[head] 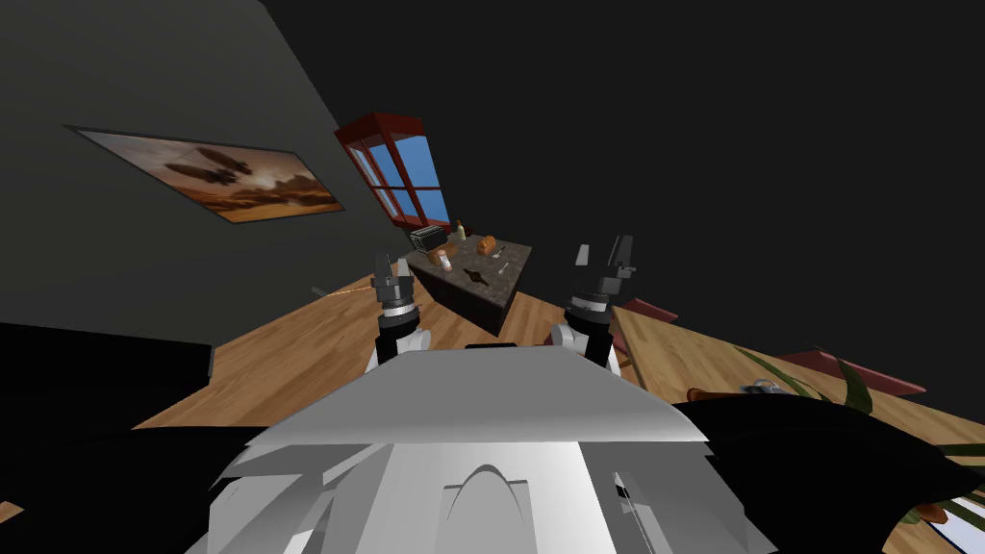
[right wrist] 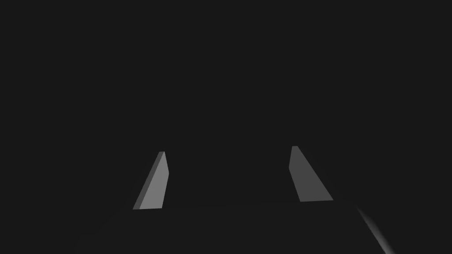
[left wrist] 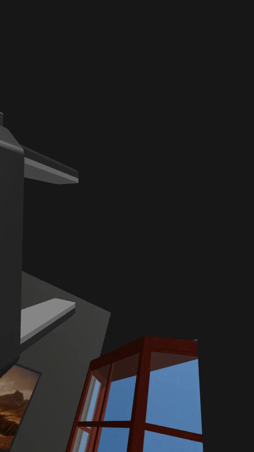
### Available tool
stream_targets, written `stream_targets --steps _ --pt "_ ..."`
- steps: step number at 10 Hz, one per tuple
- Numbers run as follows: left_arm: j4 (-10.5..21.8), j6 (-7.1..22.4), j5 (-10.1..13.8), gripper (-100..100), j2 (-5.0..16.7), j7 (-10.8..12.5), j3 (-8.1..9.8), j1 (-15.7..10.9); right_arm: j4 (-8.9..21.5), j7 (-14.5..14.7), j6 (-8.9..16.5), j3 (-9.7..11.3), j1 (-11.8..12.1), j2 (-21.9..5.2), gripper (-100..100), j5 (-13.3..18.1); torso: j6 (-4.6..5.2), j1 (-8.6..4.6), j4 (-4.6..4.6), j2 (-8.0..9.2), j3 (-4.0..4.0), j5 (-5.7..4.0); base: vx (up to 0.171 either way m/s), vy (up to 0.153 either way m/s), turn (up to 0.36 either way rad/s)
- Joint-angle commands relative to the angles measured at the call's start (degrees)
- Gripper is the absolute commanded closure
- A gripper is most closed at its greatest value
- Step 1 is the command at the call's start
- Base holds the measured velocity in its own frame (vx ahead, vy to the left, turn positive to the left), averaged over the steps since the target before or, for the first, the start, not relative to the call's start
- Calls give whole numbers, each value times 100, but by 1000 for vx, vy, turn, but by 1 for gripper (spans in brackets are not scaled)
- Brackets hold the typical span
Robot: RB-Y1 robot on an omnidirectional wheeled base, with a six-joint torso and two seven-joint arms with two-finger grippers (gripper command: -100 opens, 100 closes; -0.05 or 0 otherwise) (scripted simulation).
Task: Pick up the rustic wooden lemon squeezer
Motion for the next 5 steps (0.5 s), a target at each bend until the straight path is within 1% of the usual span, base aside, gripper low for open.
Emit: stream_targets --steps 1,3,5 --pt "73 214 -2 -100 155 63 -26 -114 0 0 0 0 0 0 0 0 0 0 0 0 0 0 3 13 -57" --pt "178 527 -7 -100 279 154 -66 -276 0 0 0 0 0 0 0 0 1 11 -1 -3 -2 2 4 29 -66" --pt "316 878 -16 -100 379 277 -121 -496 0 0 0 0 0 0 0 0 1 13 -1 -4 -2 3 2 39 -81"
